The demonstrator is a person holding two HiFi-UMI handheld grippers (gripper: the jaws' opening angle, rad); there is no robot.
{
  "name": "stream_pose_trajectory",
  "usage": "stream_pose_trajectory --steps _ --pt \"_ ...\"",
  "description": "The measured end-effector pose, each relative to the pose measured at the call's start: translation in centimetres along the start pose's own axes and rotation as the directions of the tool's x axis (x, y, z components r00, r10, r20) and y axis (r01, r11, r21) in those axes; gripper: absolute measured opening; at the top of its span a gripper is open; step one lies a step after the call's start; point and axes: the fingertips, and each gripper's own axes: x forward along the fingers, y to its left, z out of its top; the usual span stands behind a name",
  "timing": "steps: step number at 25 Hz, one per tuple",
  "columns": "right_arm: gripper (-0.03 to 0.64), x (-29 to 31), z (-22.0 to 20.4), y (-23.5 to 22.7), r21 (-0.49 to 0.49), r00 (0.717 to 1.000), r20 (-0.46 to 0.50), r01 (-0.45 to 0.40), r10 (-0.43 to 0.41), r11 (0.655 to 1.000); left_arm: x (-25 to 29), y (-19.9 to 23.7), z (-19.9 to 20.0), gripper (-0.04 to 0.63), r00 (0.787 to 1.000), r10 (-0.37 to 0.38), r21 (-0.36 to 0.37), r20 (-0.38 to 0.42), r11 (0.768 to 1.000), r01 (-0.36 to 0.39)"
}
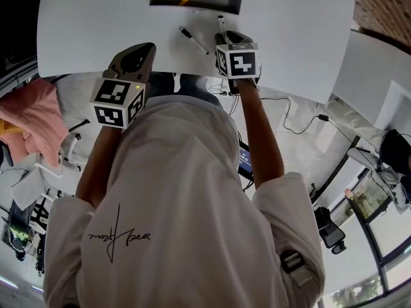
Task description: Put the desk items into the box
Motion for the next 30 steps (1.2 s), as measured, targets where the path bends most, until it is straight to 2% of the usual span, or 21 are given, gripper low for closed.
stream_pose_trajectory --steps 6,13,17,30 --pt "0.121 0.5 -0.3 0.0 -0.023 1.0 -0.016 0.017 -0.017 1.0 -0.1 0.0 -0.3 0.005 1.0 -0.031 -0.063 -0.006 0.998 0.03" --pt "0.12 0.7 -0.4 0.2 -0.039 0.999 -0.022 0.042 -0.042 0.998 -0.3 0.5 -1.4 0.005 0.999 -0.025 -0.059 -0.027 0.998 0.024" --pt "0.097 0.8 -0.4 -0.5 -0.026 0.998 -0.015 0.056 -0.056 0.998 0.1 0.5 -1.3 0.005 0.999 -0.025 -0.058 -0.032 0.998 0.023" --pt "0.081 0.7 -0.4 -0.7 -0.009 0.999 -0.017 0.03 -0.031 0.999 0.6 0.3 -1.4 0.005 0.999 -0.027 -0.064 -0.04 0.998 0.024"
